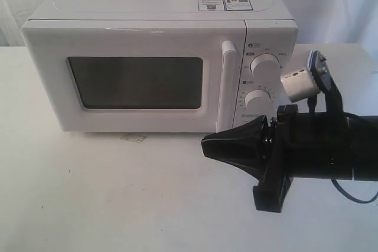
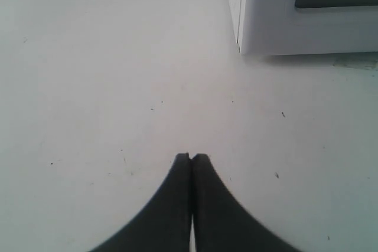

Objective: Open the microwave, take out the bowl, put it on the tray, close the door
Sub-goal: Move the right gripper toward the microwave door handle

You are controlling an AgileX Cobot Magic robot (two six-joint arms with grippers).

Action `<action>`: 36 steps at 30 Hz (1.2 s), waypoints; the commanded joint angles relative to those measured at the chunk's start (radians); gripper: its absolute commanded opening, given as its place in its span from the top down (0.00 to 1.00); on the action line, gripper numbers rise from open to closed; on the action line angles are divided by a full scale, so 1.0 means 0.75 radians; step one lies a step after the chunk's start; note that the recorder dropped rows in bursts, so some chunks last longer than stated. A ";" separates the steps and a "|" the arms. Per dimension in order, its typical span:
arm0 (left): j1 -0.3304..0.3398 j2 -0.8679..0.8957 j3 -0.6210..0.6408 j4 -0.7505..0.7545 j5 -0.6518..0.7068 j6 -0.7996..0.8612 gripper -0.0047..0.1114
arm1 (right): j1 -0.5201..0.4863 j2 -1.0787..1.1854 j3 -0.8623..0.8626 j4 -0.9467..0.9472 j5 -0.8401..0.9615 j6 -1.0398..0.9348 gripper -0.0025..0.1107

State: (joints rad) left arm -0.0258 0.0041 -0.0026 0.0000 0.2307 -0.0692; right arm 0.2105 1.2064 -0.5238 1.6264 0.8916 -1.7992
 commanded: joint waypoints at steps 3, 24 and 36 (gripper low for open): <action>0.002 -0.006 0.003 0.000 0.003 -0.001 0.96 | -0.003 0.112 -0.015 0.157 -0.091 -0.336 0.98; 0.002 -0.006 0.003 0.000 0.003 -0.001 0.96 | -0.177 0.288 -0.236 0.157 -0.220 -0.450 0.72; 0.002 -0.006 0.003 0.000 0.003 -0.001 0.96 | -0.191 0.477 -0.339 0.157 -0.139 -0.450 0.39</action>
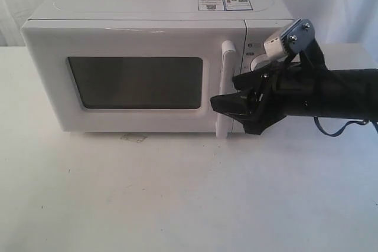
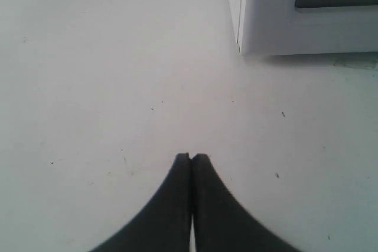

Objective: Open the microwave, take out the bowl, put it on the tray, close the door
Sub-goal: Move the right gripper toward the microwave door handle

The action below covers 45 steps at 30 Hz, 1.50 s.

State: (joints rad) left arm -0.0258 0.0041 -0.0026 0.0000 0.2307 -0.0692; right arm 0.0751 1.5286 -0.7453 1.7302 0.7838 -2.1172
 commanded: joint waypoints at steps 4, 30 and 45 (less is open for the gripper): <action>0.002 -0.006 0.003 0.000 0.003 -0.001 0.96 | -0.011 0.078 -0.082 0.019 0.008 -0.026 0.39; 0.002 -0.006 0.003 0.000 0.003 -0.001 0.96 | -0.150 0.092 -0.106 -0.063 0.307 -0.026 0.40; 0.002 -0.006 0.003 0.000 0.003 -0.001 0.96 | -0.140 0.227 -0.130 0.019 0.439 -0.026 0.40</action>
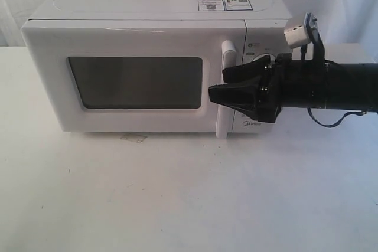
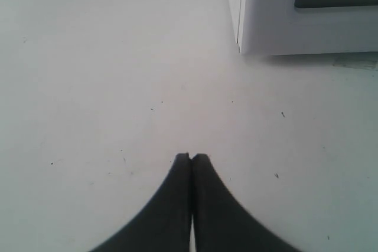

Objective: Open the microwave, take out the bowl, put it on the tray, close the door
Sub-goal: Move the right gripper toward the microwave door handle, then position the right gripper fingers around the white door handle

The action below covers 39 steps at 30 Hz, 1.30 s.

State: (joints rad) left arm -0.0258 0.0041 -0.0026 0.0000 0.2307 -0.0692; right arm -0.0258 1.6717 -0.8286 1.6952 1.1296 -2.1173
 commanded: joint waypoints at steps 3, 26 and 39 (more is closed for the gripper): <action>0.002 -0.006 0.003 0.000 0.003 -0.001 0.96 | -0.006 0.046 -0.031 0.066 0.059 -0.026 0.40; 0.002 -0.006 0.003 0.000 0.003 -0.001 0.96 | 0.014 0.046 -0.089 0.047 0.122 -0.026 0.37; 0.002 -0.006 0.003 0.000 0.003 -0.001 0.96 | -0.001 0.046 -0.087 -0.283 0.122 0.044 0.47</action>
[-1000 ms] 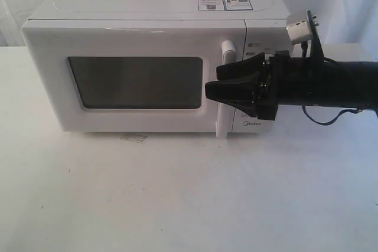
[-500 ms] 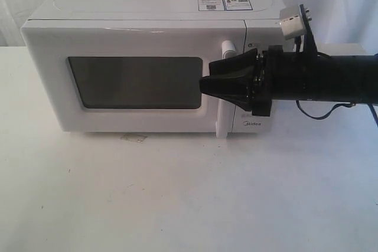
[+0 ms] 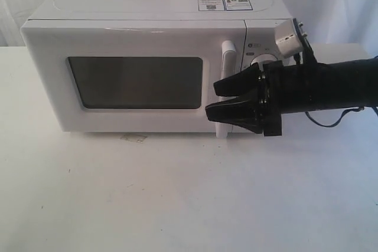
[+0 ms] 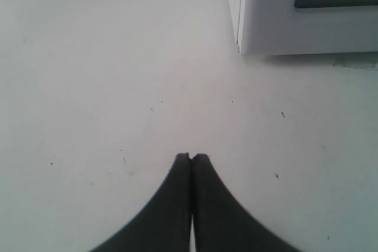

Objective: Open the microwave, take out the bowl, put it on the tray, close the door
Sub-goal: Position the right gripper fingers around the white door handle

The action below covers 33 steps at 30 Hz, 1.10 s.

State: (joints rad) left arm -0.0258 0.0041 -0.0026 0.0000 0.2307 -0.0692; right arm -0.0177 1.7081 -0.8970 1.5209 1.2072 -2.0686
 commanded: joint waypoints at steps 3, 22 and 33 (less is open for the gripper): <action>0.002 -0.006 0.003 0.000 0.003 -0.001 0.96 | 0.015 -0.003 0.012 -0.092 0.018 -0.052 0.51; 0.002 -0.006 0.003 0.000 0.003 -0.001 0.96 | 0.065 -0.253 0.081 -0.075 -0.176 -0.087 0.57; 0.002 -0.006 0.003 0.000 0.003 -0.001 0.96 | 0.065 -0.302 0.081 -0.143 -0.547 -0.087 0.38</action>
State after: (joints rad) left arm -0.0258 0.0041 -0.0026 0.0000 0.2307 -0.0692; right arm 0.0286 1.4903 -0.8394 1.4130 0.8642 -2.1160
